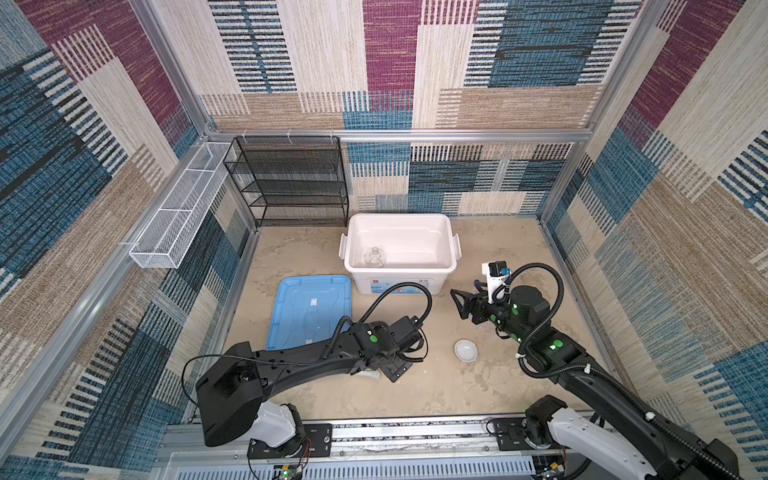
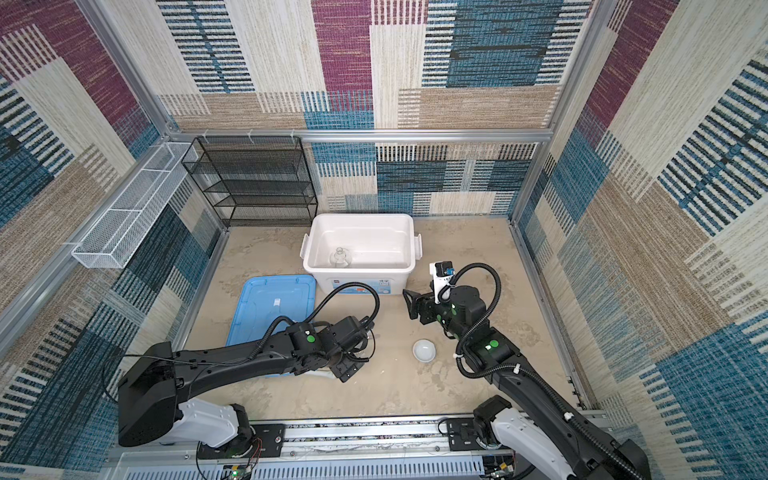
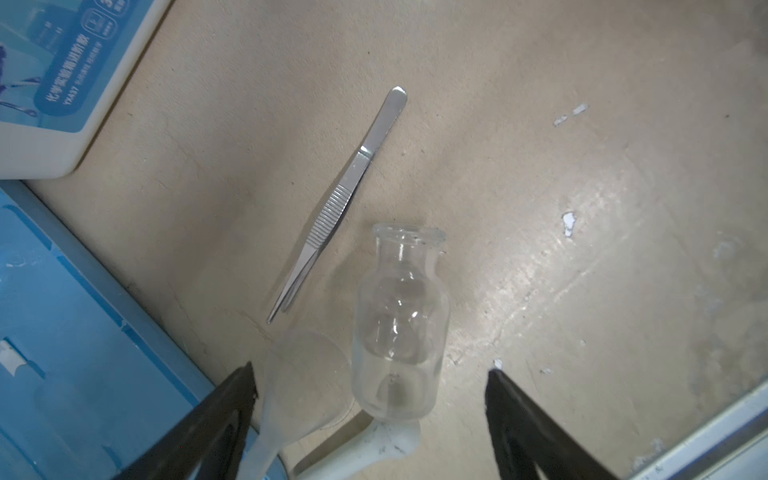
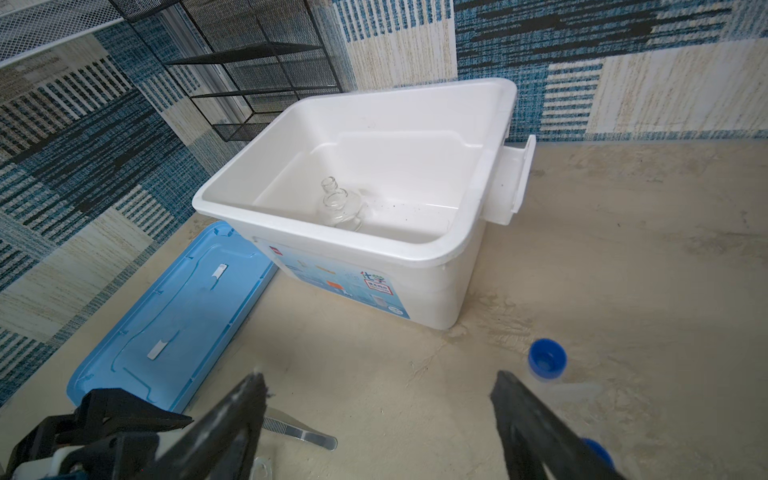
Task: Organize the chemistry lab equipment
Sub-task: 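Lower the left gripper and close it around the small glass bottle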
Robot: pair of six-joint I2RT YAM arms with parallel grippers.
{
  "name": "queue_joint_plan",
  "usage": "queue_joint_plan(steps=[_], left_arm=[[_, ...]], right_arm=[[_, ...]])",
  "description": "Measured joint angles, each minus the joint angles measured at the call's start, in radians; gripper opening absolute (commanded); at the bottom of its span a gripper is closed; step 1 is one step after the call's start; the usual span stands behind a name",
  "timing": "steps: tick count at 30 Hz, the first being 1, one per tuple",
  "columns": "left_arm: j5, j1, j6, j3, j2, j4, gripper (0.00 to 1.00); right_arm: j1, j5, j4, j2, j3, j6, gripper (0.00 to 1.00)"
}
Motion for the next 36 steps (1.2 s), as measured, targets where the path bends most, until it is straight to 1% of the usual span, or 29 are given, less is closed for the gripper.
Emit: queue_joint_plan(steps=[6,24,36], left_arm=[[0.008,-0.002,-0.003,0.022,0.053,-0.018,0.88],[0.011,0.001,-0.003,0.033,0.125,-0.025,0.87],[0.057,0.005,-0.003,0.033,0.15,-0.005,0.75]], right_arm=[[0.0,0.0,0.0,-0.002,-0.003,0.0,0.87],[0.0,0.003,0.0,-0.006,-0.01,0.0,0.88],[0.0,0.01,0.0,-0.01,-0.011,-0.001,0.88]])
